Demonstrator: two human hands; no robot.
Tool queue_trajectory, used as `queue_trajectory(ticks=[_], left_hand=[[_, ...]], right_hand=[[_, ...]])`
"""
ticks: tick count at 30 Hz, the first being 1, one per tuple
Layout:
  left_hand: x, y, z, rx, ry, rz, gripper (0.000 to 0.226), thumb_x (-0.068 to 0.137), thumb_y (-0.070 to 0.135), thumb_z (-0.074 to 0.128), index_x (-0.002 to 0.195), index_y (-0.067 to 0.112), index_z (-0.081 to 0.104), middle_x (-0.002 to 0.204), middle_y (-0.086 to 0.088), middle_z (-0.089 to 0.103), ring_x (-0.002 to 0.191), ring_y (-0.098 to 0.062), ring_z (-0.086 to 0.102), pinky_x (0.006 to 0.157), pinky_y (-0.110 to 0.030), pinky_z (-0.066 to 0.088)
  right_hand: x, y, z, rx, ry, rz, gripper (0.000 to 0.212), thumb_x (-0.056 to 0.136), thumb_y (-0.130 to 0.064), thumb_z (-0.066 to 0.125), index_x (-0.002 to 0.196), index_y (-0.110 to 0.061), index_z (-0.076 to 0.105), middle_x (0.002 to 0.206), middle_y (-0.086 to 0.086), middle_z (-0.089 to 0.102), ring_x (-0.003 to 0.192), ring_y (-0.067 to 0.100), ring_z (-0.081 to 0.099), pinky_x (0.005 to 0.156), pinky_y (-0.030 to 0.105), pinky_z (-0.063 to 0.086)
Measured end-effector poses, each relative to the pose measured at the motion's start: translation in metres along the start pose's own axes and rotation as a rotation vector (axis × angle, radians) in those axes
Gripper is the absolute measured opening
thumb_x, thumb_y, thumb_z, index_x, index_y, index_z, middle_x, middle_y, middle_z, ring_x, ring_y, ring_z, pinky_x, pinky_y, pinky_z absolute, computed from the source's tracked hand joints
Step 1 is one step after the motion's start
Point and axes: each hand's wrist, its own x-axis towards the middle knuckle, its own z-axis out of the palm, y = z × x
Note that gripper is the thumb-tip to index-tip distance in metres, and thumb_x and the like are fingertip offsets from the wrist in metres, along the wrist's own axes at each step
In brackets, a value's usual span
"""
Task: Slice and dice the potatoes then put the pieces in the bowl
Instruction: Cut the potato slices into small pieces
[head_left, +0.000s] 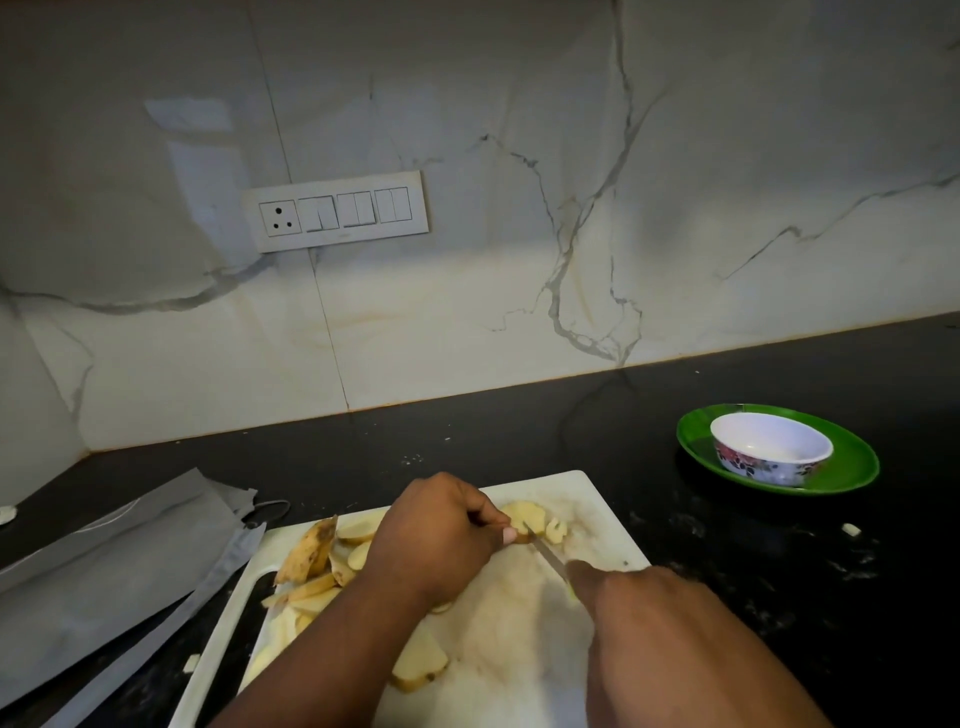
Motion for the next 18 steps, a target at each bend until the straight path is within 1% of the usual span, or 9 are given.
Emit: queue_trajectory(ticks=[2, 3, 5, 8, 10, 13, 15, 18], left_hand=[[0.000, 0.000, 0.000, 0.004, 0.002, 0.001, 0.005, 0.086, 0.042, 0.083, 0.083, 0.039, 0.083, 0.083, 0.033, 0.073, 0.082, 0.012, 0.067, 0.084, -0.024, 0.060], [-0.001, 0.000, 0.000, 0.003, 0.005, 0.002, 0.004, 0.086, 0.043, 0.083, 0.083, 0.040, 0.082, 0.083, 0.033, 0.073, 0.082, 0.013, 0.066, 0.084, -0.023, 0.060], [-0.002, 0.000, 0.000, -0.007, 0.018, 0.002, 0.004, 0.084, 0.043, 0.084, 0.083, 0.041, 0.082, 0.082, 0.033, 0.073, 0.081, 0.013, 0.066, 0.083, -0.023, 0.060], [-0.003, 0.000, -0.002, -0.030, 0.034, -0.008, 0.005, 0.081, 0.043, 0.087, 0.079, 0.040, 0.083, 0.078, 0.032, 0.073, 0.078, 0.010, 0.067, 0.078, -0.024, 0.060], [-0.004, 0.001, -0.002, -0.029, 0.029, -0.012, 0.006, 0.081, 0.044, 0.087, 0.079, 0.041, 0.082, 0.079, 0.032, 0.073, 0.079, 0.010, 0.068, 0.079, -0.025, 0.060], [-0.006, 0.002, -0.003, -0.011, 0.021, -0.011, 0.003, 0.085, 0.042, 0.084, 0.083, 0.041, 0.082, 0.084, 0.030, 0.074, 0.082, 0.009, 0.068, 0.083, -0.024, 0.060], [-0.006, 0.001, -0.003, 0.002, 0.021, -0.002, 0.002, 0.086, 0.040, 0.083, 0.084, 0.041, 0.082, 0.084, 0.030, 0.075, 0.081, 0.008, 0.068, 0.083, -0.024, 0.060], [-0.004, 0.000, -0.003, 0.013, 0.014, 0.009, 0.003, 0.087, 0.040, 0.082, 0.084, 0.040, 0.083, 0.081, 0.029, 0.074, 0.079, 0.007, 0.069, 0.081, -0.026, 0.060]], right_hand=[[-0.012, 0.002, -0.004, -0.017, -0.050, 0.016, 0.061, 0.094, -0.027, 0.054, 0.149, -0.031, 0.029, 0.131, 0.003, 0.055, 0.122, 0.022, 0.055, 0.098, 0.029, 0.043], [-0.017, 0.003, -0.006, -0.017, -0.060, 0.021, 0.060, 0.096, -0.027, 0.050, 0.151, -0.031, 0.026, 0.134, 0.003, 0.054, 0.124, 0.021, 0.054, 0.100, 0.029, 0.041], [-0.023, 0.002, -0.009, -0.015, -0.050, 0.024, 0.060, 0.096, -0.027, 0.048, 0.151, -0.033, 0.024, 0.132, 0.000, 0.054, 0.124, 0.021, 0.054, 0.098, 0.029, 0.042], [-0.019, -0.002, -0.014, -0.014, 0.014, 0.011, 0.069, 0.090, -0.025, 0.054, 0.151, -0.034, 0.023, 0.127, -0.001, 0.056, 0.122, 0.022, 0.055, 0.094, 0.029, 0.044], [-0.008, -0.005, -0.014, -0.011, 0.081, -0.006, 0.061, 0.090, -0.022, 0.052, 0.147, -0.032, 0.031, 0.123, -0.001, 0.058, 0.117, 0.021, 0.058, 0.089, 0.028, 0.046], [0.011, -0.011, -0.004, 0.024, 0.164, -0.011, 0.048, 0.088, -0.019, 0.049, 0.136, -0.027, 0.046, 0.116, -0.002, 0.061, 0.109, 0.019, 0.060, 0.082, 0.028, 0.048], [0.023, -0.015, 0.002, 0.054, 0.162, -0.018, 0.042, 0.090, -0.019, 0.049, 0.131, -0.028, 0.049, 0.118, -0.003, 0.061, 0.109, 0.018, 0.059, 0.082, 0.027, 0.047], [0.032, -0.017, 0.010, 0.068, 0.149, -0.015, 0.042, 0.093, -0.020, 0.049, 0.134, -0.029, 0.049, 0.120, -0.003, 0.059, 0.109, 0.016, 0.059, 0.083, 0.025, 0.048]])
